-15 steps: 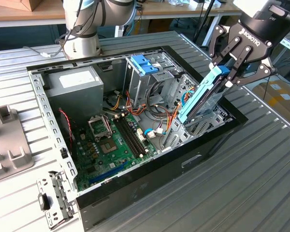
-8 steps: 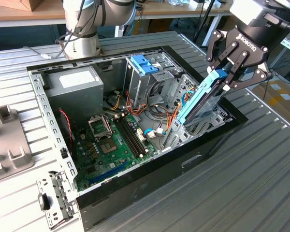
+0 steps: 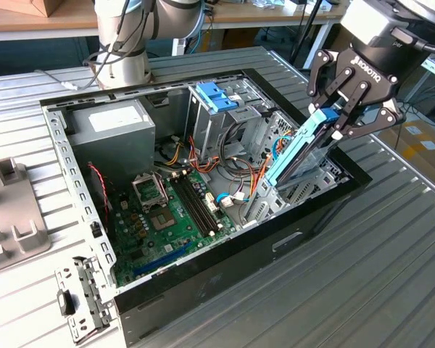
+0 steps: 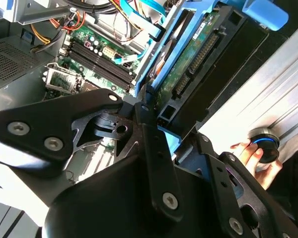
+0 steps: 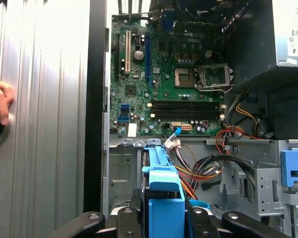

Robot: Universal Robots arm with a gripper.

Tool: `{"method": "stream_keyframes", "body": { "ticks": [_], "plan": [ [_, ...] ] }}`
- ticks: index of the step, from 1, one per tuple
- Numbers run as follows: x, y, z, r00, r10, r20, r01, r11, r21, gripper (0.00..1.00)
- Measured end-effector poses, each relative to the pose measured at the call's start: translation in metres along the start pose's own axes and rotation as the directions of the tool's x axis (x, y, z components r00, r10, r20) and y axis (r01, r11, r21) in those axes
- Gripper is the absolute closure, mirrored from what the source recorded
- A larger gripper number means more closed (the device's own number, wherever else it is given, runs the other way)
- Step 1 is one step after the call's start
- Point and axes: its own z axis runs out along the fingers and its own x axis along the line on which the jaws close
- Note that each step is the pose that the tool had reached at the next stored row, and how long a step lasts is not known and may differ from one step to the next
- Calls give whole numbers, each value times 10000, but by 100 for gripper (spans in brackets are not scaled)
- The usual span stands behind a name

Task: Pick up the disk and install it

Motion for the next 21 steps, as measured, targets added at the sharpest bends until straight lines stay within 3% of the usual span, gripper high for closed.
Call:
{"method": "stream_keyframes", "body": {
  "ticks": [8,9,11,17,18,21],
  "plan": [
    [1,-2,13,10000,0,-1,0,10000,0,63],
    [1,-2,13,10000,0,-2,0,10000,0,62],
    [1,-2,14,10000,0,-1,0,10000,0,49],
    [1,-2,16,10000,0,-1,0,10000,0,49],
    [1,-2,17,10000,0,-1,0,10000,0,58],
    [2,-2,18,10000,0,-1,0,10000,0,64]
  ]
}}
